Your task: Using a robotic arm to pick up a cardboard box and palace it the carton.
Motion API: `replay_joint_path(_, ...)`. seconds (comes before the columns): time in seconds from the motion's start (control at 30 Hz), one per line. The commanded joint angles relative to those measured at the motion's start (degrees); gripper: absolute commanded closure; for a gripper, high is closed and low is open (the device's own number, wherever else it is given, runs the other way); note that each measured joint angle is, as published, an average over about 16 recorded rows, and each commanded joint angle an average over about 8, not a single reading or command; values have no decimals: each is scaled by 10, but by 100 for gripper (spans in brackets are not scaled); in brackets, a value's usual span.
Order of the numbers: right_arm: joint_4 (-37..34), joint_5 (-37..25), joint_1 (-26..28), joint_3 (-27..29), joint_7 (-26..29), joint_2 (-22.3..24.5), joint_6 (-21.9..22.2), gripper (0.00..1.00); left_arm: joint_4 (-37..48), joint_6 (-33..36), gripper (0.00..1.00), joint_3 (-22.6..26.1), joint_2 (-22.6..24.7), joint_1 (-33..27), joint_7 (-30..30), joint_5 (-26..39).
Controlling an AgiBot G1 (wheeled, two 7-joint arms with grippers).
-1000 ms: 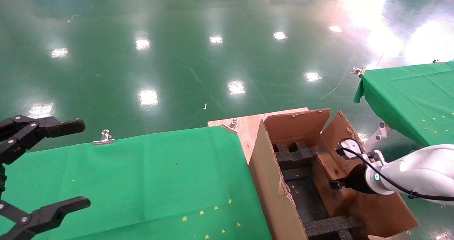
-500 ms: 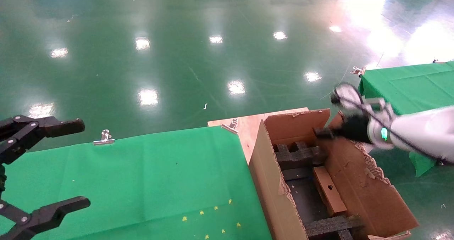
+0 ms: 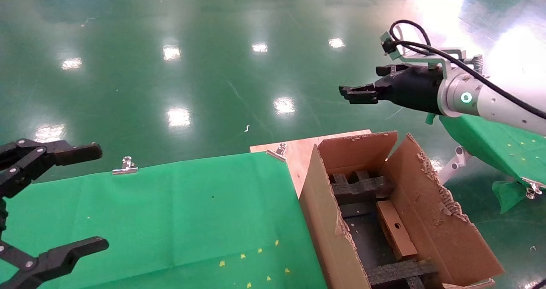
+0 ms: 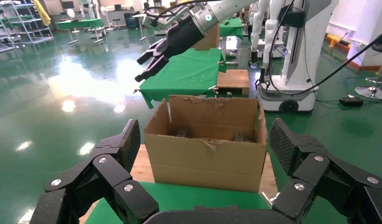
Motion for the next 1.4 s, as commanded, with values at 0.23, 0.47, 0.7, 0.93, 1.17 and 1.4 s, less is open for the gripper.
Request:
replay_joint_path(0.23, 0, 25, 0, 10, -18, -1, -10, 0, 0, 0, 0, 0, 0, 0, 0, 0)
replay_joint_path(0.47, -4, 74, -48, 86, -84, -10, -65, 0, 0, 0, 0, 0, 0, 0, 0, 0)
replay_joint_path(0.7, -11, 140, -114, 188, -173, -22, -140, 0, 0, 0, 0, 0, 0, 0, 0, 0)
replay_joint_path(0.93, -17, 205, -179, 289, -262, -34, -213, 0, 0, 0, 0, 0, 0, 0, 0, 0)
replay_joint_path(1.17, -23, 272, -245, 391, -352, -46, -287, 0, 0, 0, 0, 0, 0, 0, 0, 0)
replay_joint_path(1.4, -30, 338, -311, 494, -441, -58, -362, 0, 0, 0, 0, 0, 0, 0, 0, 0)
